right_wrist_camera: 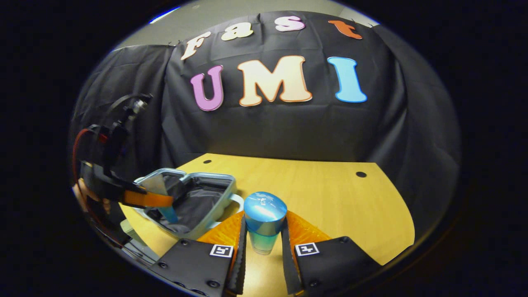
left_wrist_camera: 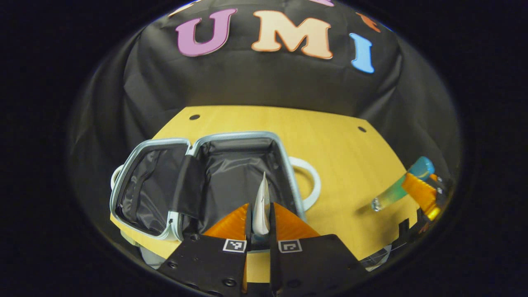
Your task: First open the suitcase, pack the skin care products into it, and then close the suitcase.
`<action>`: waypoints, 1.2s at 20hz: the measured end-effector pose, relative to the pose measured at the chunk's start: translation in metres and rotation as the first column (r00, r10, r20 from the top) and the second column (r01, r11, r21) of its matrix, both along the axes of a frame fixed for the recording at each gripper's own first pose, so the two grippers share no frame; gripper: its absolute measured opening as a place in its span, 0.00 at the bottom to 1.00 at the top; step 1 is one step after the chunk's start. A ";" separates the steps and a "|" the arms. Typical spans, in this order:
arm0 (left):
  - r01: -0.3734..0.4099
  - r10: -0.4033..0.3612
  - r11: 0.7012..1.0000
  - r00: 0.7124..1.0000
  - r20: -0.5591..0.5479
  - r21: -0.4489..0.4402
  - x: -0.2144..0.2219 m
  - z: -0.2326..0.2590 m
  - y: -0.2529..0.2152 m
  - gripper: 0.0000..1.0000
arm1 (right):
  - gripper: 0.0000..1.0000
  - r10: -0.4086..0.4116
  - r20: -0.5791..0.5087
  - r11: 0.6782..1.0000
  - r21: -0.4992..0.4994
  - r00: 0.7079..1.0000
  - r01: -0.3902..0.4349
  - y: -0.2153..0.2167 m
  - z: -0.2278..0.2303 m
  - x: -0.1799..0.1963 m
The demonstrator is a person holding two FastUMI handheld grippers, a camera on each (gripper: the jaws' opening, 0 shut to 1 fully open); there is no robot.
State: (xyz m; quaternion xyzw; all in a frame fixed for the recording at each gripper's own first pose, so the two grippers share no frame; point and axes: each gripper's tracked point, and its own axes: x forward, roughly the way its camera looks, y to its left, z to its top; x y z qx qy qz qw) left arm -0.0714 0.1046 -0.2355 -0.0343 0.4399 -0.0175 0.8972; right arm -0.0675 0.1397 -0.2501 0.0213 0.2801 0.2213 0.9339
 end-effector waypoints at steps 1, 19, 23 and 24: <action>-0.004 0.004 1.000 1.000 -0.029 -0.005 0.002 -0.010 0.005 0.14 | 0.40 0.015 -0.019 1.000 0.021 1.000 -0.014 0.009 0.001 -0.003; 0.031 -0.032 0.992 0.999 -0.004 -0.123 0.043 -0.049 0.029 0.89 | 0.40 0.117 -0.188 0.990 0.105 0.975 -0.098 0.134 -0.002 0.002; 0.021 -0.011 0.989 0.998 0.067 -0.145 0.058 -0.016 0.056 0.88 | 0.40 0.147 -0.229 0.986 0.110 0.962 -0.124 0.173 -0.023 0.002; 0.015 -0.002 0.989 0.997 0.083 -0.147 0.063 -0.009 0.066 0.88 | 0.40 0.154 -0.244 0.985 0.108 0.958 -0.131 0.183 -0.031 0.002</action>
